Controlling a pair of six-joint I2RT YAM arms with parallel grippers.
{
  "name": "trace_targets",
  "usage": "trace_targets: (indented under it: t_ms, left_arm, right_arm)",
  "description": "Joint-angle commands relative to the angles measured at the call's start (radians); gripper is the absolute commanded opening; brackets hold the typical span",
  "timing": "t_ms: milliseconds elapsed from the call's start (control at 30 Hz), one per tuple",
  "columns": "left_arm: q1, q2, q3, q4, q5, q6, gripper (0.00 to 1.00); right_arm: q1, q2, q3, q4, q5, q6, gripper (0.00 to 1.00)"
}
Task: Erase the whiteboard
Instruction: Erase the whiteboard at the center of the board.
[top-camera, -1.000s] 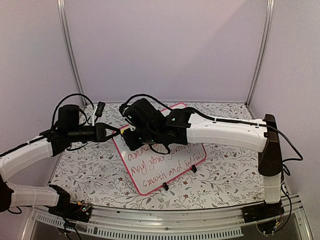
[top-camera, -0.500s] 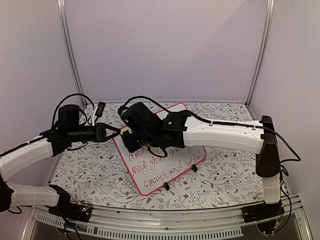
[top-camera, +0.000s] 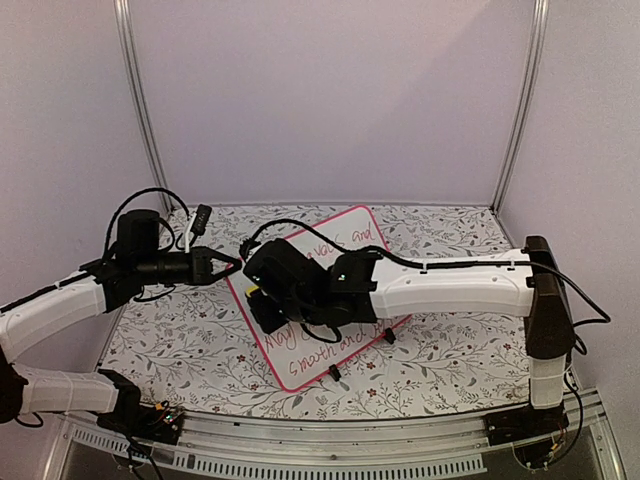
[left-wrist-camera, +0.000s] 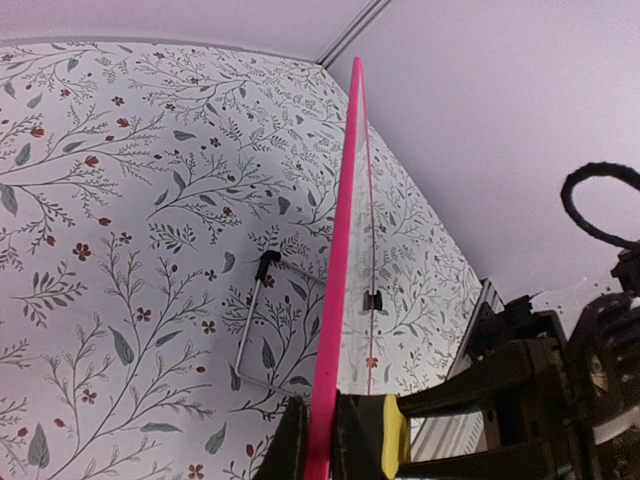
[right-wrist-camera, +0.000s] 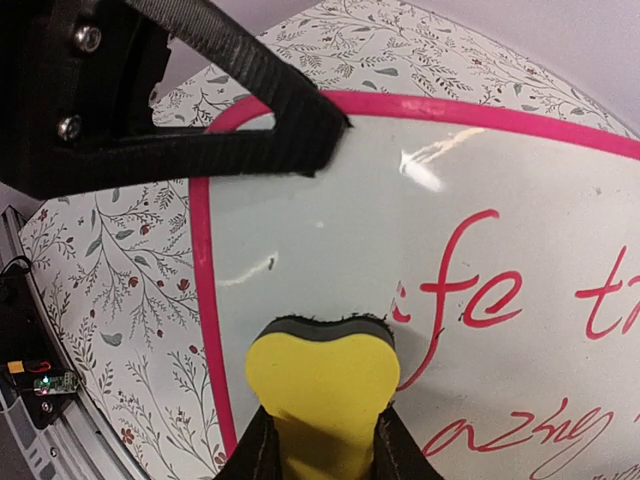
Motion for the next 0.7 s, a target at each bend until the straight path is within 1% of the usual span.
trace_targets:
  t_ms: [0, 133, 267, 667]
  left_arm:
    - [-0.008, -0.003, -0.001, 0.017, -0.022, -0.005, 0.00]
    - [-0.008, -0.003, -0.001, 0.018, -0.024, -0.007, 0.00]
    - [-0.009, 0.000, -0.001, 0.017, -0.023, -0.008, 0.00]
    - [-0.021, 0.001, -0.001, 0.015, -0.036, -0.003, 0.00]
  right_arm:
    - [-0.001, -0.002, -0.086, -0.065, -0.040, 0.045, 0.25]
    - [0.004, -0.016, -0.115, -0.062, -0.043, 0.058, 0.25]
    - [0.004, -0.024, -0.100, -0.037, -0.029, 0.055, 0.25]
    - [-0.041, 0.075, 0.136, -0.036, -0.021, -0.030, 0.25]
